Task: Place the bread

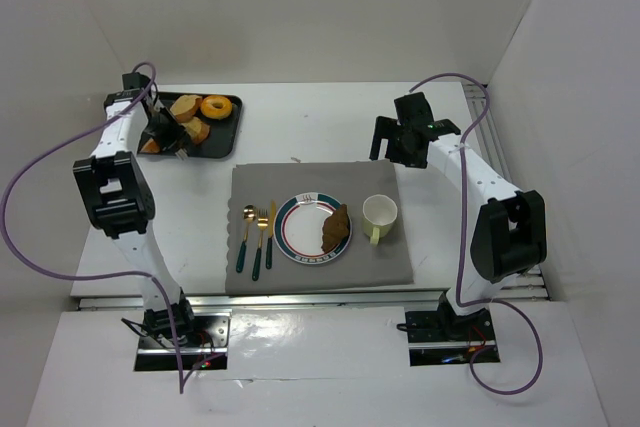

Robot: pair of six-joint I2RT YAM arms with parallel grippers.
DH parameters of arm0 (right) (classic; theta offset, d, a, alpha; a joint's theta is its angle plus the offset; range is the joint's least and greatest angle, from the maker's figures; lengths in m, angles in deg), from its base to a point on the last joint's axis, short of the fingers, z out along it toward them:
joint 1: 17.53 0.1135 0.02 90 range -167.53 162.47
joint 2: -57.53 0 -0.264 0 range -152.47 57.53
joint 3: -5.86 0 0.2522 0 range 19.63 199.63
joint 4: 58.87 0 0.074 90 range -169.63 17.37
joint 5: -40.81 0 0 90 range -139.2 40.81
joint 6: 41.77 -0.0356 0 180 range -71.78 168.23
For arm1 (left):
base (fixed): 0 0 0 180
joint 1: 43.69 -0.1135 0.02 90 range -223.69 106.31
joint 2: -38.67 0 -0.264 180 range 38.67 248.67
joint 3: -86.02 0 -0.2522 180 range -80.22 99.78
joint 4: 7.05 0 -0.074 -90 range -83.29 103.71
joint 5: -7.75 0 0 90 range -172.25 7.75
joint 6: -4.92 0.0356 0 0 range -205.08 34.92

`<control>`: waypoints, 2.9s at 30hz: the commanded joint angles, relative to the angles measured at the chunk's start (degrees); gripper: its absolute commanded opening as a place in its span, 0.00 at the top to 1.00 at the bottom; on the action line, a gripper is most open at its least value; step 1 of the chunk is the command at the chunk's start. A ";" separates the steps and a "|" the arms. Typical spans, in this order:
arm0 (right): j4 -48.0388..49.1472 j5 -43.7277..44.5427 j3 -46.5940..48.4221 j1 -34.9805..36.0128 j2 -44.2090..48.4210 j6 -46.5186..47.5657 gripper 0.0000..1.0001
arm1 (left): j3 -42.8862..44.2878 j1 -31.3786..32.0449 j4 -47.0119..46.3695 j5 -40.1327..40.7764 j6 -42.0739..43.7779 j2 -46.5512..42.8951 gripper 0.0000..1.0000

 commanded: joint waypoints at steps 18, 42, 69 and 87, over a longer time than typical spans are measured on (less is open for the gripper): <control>2.00 0.96 -0.28 0.38 4.00 0.75 0.00 | -9.23 -2.59 2.73 -2.60 2.32 -26.64 1.00; 1.47 0.96 -0.29 0.91 5.06 0.75 0.00 | -34.90 39.85 3.16 -4.45 10.32 -47.13 1.00; 1.47 -0.10 2.96 1.96 1.72 0.75 0.00 | -19.64 37.79 15.22 10.05 8.74 -43.45 0.43; 0.94 0.43 3.49 2.49 0.66 0.22 0.00 | -11.70 7.25 -15.45 -10.50 -16.74 -14.36 0.40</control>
